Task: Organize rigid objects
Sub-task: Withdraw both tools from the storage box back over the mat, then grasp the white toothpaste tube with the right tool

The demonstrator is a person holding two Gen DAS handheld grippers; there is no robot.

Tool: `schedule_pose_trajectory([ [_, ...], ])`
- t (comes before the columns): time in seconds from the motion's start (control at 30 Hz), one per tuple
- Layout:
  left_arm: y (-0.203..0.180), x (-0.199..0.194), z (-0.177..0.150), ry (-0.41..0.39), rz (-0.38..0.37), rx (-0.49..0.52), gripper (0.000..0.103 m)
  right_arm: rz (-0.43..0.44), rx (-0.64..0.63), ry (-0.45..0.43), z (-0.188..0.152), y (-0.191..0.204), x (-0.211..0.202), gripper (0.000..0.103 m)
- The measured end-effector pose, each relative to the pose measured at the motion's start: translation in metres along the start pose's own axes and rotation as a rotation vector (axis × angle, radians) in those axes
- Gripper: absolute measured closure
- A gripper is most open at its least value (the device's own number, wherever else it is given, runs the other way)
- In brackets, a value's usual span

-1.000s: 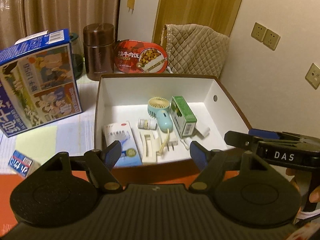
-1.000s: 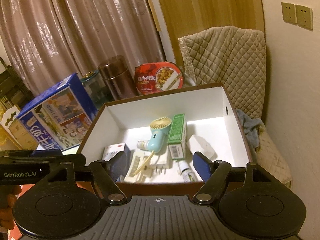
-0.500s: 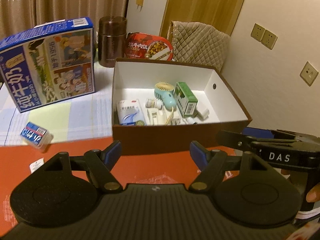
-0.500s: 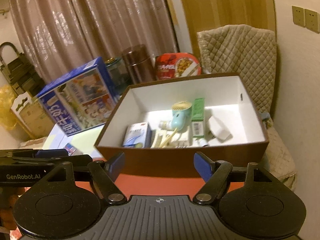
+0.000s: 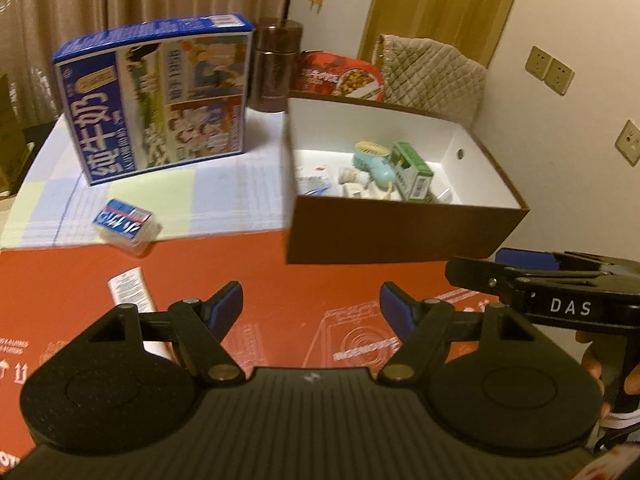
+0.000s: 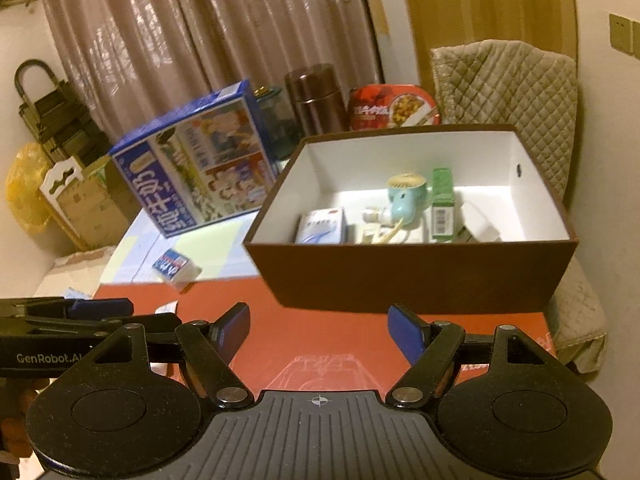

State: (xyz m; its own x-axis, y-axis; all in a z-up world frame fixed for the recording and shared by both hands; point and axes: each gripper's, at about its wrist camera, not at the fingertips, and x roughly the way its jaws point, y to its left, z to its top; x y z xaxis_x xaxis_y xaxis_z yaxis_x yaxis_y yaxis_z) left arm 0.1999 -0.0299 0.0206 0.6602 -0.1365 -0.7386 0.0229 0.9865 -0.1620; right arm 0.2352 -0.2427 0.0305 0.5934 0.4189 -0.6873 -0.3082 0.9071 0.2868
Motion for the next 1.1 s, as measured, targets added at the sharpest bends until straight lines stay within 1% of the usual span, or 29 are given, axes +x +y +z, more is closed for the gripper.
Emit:
schedule_pose_trajectory([
  [0.3,0.038,-0.008,-0.027,0.035,0.052,-0.047,0.031,0.029,-0.016,0.048,-0.013,0.033,0.019,0.030],
  [0.53,0.067,-0.010,-0.041,0.060,0.087,-0.088,0.031,0.063,-0.039,0.097,-0.024,0.061,0.040,0.030],
  [0.77,0.094,-0.005,-0.049,0.089,0.114,-0.121,0.031,0.084,-0.069,0.150,-0.034,0.086,0.065,0.030],
  [0.9,0.106,0.000,-0.051,0.101,0.130,-0.121,0.031,0.093,-0.080,0.173,-0.038,0.097,0.079,0.030],
  [1.1,0.125,0.009,-0.055,0.129,0.144,-0.130,0.031,0.100,-0.093,0.191,-0.040,0.114,0.097,0.030],
])
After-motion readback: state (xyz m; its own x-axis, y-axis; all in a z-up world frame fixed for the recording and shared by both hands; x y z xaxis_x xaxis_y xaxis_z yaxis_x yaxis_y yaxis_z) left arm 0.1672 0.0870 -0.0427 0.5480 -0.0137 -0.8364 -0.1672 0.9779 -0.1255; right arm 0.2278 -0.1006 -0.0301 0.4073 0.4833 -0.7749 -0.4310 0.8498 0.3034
